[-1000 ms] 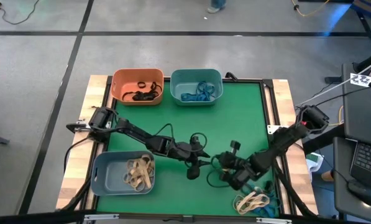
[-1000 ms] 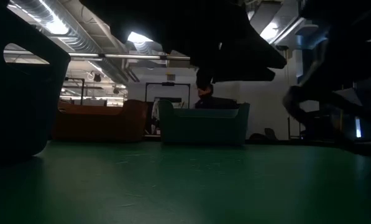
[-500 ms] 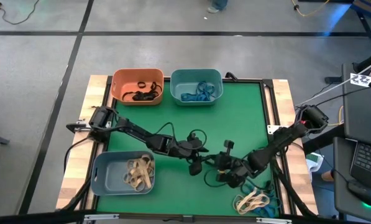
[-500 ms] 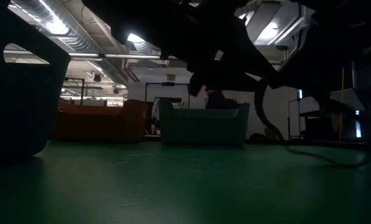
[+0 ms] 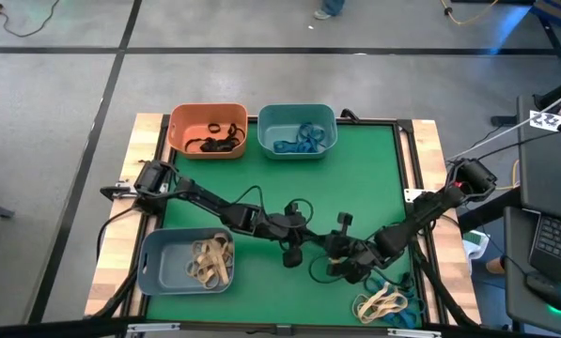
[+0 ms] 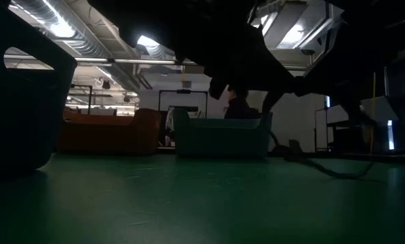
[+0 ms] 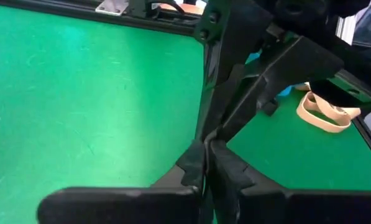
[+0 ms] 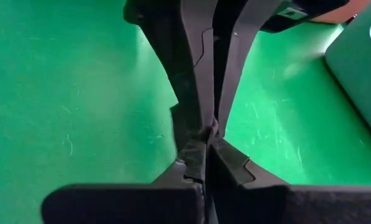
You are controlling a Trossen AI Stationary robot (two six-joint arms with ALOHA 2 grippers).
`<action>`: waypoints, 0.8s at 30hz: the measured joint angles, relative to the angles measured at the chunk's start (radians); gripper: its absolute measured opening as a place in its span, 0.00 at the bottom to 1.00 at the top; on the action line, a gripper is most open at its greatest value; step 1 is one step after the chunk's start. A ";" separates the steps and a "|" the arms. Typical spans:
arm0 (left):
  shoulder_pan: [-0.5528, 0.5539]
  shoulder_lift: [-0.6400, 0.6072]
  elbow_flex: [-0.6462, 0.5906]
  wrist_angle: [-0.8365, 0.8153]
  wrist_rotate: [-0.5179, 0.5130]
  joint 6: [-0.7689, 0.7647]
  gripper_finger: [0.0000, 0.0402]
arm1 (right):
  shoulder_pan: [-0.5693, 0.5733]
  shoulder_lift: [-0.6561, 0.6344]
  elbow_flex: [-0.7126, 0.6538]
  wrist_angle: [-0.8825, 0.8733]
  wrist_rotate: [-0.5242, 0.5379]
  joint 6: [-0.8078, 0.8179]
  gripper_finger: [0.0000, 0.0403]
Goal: Sort rubber bands into baskets
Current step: Put the black rubber band into the orange bin
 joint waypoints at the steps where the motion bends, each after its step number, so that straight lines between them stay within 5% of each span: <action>1: -0.002 0.000 0.000 0.000 -0.001 0.002 0.03 | 0.000 0.000 0.000 0.001 0.000 0.000 0.03; 11: -0.003 0.000 0.000 -0.013 -0.018 0.039 0.02 | -0.023 0.000 0.000 0.005 -0.034 0.056 0.08; 24: -0.001 -0.053 0.004 -0.157 -0.052 0.074 0.01 | -0.027 -0.031 0.005 0.030 -0.090 0.071 0.55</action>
